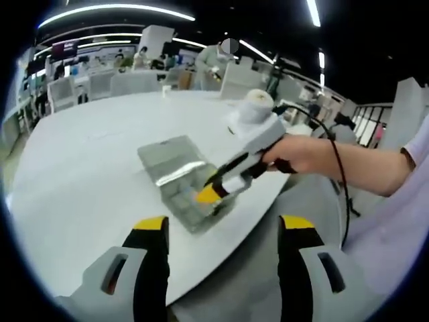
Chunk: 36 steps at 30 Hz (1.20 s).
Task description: Insert the divider into the dual guide fixture by aligning both edges with the guide slots and pushing it downward to the bottom, including one-sided entry, uneven engagement, binding, and posture correction.
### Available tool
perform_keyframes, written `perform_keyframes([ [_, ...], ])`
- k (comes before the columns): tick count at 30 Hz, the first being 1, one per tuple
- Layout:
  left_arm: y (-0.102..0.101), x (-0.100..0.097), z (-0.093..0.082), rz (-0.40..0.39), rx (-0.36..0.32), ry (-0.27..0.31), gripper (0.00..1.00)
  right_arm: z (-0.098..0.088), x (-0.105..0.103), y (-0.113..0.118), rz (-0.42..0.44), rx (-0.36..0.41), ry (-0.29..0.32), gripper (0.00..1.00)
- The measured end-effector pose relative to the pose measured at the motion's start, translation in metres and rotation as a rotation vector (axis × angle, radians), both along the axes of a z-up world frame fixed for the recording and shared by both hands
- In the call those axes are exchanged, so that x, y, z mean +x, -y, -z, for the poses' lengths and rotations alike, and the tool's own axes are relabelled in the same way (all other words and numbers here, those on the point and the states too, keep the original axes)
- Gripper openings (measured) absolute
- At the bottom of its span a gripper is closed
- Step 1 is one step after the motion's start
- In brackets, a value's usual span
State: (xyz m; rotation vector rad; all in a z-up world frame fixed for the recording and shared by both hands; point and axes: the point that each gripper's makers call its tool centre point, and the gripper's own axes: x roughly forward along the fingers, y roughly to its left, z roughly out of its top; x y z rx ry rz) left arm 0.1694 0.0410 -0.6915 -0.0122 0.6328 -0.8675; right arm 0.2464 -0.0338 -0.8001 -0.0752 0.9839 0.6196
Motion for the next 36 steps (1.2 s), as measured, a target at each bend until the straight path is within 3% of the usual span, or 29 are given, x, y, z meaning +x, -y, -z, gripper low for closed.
perform_keyframes([
  [21,0.017,-0.008,-0.004,-0.010,-0.002,0.001,0.64,-0.033,-0.024,0.000,-0.126,0.131,0.102,0.34],
  [36,0.030,-0.016,-0.006,0.014,-0.013,0.000,0.64,-0.059,-0.042,0.017,-0.161,0.189,0.205,0.40],
])
